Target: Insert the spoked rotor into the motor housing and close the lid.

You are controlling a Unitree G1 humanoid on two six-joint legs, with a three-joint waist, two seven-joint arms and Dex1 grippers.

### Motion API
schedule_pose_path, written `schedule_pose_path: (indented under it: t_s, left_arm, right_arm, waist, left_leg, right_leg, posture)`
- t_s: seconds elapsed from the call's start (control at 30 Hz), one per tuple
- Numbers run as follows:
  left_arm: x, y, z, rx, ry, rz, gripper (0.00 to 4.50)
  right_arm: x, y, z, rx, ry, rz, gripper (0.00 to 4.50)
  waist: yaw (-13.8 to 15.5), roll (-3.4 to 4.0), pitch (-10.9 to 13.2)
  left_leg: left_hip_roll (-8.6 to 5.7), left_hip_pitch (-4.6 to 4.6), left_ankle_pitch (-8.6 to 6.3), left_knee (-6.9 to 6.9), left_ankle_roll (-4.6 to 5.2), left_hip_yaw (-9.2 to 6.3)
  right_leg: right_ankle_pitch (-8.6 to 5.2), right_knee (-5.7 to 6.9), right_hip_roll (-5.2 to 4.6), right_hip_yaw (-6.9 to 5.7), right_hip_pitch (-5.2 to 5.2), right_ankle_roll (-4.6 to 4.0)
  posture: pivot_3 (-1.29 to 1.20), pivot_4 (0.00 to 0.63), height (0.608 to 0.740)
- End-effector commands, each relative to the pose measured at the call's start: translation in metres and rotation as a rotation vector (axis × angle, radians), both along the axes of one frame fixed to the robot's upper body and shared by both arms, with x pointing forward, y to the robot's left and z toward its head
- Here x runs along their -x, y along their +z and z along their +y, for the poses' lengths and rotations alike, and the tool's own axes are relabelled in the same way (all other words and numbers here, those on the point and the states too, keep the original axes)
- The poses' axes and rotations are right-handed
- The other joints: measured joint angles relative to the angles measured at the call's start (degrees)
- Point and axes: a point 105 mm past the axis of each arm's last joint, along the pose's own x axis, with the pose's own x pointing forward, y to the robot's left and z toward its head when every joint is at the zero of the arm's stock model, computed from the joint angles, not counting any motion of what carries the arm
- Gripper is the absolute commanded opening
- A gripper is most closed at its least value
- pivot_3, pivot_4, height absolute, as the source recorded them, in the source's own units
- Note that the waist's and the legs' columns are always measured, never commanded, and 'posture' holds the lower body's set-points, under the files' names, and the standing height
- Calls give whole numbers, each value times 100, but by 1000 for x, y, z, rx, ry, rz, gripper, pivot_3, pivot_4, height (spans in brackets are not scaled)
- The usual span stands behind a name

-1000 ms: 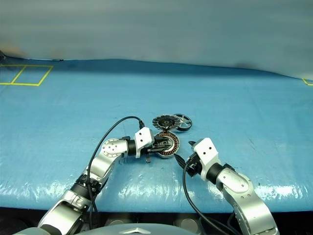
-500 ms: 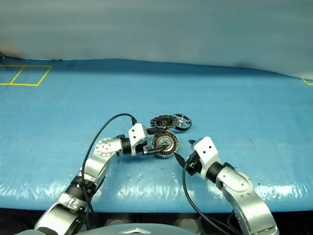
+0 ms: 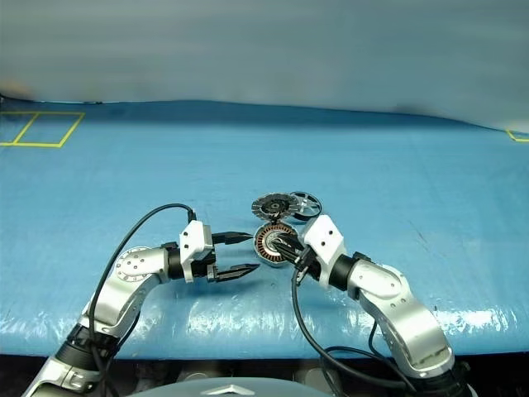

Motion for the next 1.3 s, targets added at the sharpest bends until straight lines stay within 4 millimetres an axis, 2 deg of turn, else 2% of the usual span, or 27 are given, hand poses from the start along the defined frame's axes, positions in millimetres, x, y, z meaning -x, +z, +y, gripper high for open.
schedule_pose_path:
  t_s: [0.03, 0.3, 0.53, 0.9, 1.13, 1.23, 1.3]
  left_arm:
    - [0, 5, 3, 15, 39, -20, 3360]
    - [5, -2, 5, 7, 65, -23, 3360]
    - [9, -4, 1, 13, 62, -24, 3360]
    - [6, -6, 0, 8, 57, -19, 3360]
    - [6, -8, -2, -5, 41, -14, 3360]
    - [5, -9, -2, -8, 38, -13, 3360]
    - [5, -9, -3, -5, 35, -14, 3360]
  right_arm:
    - [-4, 0, 8, 33, 56, -25, 18]
    - [-14, -18, 2, 187, 106, -15, 18]
    - [-18, -27, 2, 210, 108, -4, 18]
    - [-21, -24, 4, 156, 62, -12, 18]
    - [-22, -22, -2, 144, 23, -19, 18]
    - [-25, -17, -4, 113, -2, -32, 18]
    - [-30, -6, -2, 34, -40, -50, 18]
  waist:
    - [1, 0, 0]
    - [17, 0, 0]
    - [14, 0, 0]
    - [10, 0, 0]
    - [11, 0, 0]
    - [4, 0, 0]
    - [0, 0, 0]
  left_leg:
    - [0, 0, 0, -2, 0, 1]
    - [-2, -18, 0, -1, 0, -2]
    - [-2, -17, 0, 0, 0, -1]
    - [-2, -17, 0, 0, 0, -2]
    - [-2, -17, 0, 0, 0, -2]
    - [-2, -17, 0, 0, 0, -2]
    - [-2, -16, 0, 0, 0, -2]
  right_leg:
    - [0, -2, 0, 0, -1, 0]
    - [1, -2, -2, -2, -15, -1]
    - [1, -1, -1, -2, -15, -1]
    - [1, 0, -1, -2, -15, -1]
    - [1, 0, -1, -2, -14, -1]
    - [2, 0, -1, -2, -15, -1]
    - [2, 1, -1, -1, -15, -1]
  posture:
    - [0, 150, 740]
    - [0, 150, 740]
    - [0, 150, 740]
    - [0, 150, 740]
    - [0, 150, 740]
    - [0, 150, 740]
    - [0, 150, 740]
